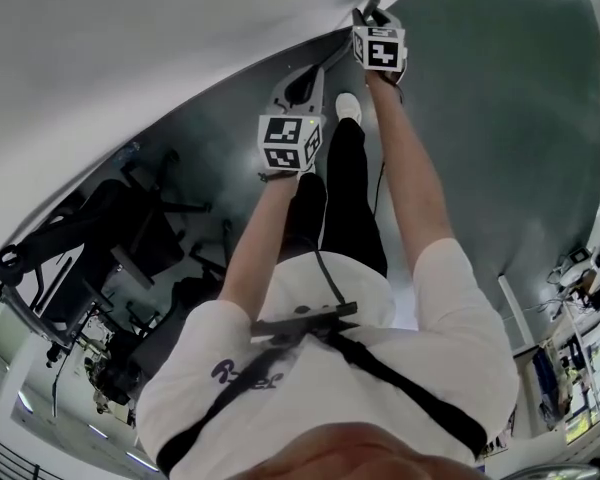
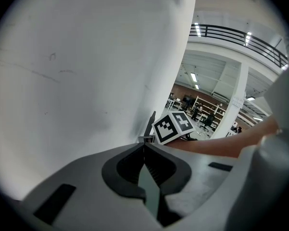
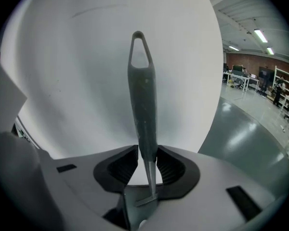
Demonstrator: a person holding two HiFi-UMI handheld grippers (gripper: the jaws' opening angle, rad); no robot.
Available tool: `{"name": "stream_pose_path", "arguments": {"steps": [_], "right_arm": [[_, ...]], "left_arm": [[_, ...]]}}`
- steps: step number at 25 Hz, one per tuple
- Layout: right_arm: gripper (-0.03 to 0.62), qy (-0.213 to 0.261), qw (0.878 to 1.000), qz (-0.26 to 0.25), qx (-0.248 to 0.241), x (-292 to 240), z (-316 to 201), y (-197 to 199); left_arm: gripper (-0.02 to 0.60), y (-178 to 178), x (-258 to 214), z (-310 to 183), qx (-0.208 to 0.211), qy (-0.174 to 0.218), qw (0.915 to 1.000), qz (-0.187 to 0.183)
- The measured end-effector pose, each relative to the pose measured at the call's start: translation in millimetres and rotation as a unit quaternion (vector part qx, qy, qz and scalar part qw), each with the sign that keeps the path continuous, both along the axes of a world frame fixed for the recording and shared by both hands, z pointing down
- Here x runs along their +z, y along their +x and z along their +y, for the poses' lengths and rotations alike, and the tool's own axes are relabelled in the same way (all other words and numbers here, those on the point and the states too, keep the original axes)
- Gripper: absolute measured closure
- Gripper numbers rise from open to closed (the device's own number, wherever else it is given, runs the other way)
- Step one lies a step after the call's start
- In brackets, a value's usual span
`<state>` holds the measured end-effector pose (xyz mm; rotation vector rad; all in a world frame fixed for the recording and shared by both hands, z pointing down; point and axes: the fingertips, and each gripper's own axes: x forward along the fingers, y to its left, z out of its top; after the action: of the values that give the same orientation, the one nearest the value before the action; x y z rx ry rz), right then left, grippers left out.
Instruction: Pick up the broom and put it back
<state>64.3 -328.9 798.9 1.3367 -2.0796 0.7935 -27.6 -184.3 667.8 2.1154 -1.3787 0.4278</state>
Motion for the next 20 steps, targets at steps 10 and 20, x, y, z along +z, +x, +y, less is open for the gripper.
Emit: {"name": "stream_pose_path", "arguments": {"steps": [10, 20], "right_arm": [[0.485, -0.002, 1.000, -0.009, -0.011, 1, 5, 4], [0.367, -0.004, 0.999, -0.023, -0.031, -2, 6, 2]], "left_arm": [[0.569, 5, -2, 11, 0.003, 0.000, 1.0000, 0.002], [0.569, 14, 3, 15, 0.008, -0.007, 0.9999, 0.002]]}}
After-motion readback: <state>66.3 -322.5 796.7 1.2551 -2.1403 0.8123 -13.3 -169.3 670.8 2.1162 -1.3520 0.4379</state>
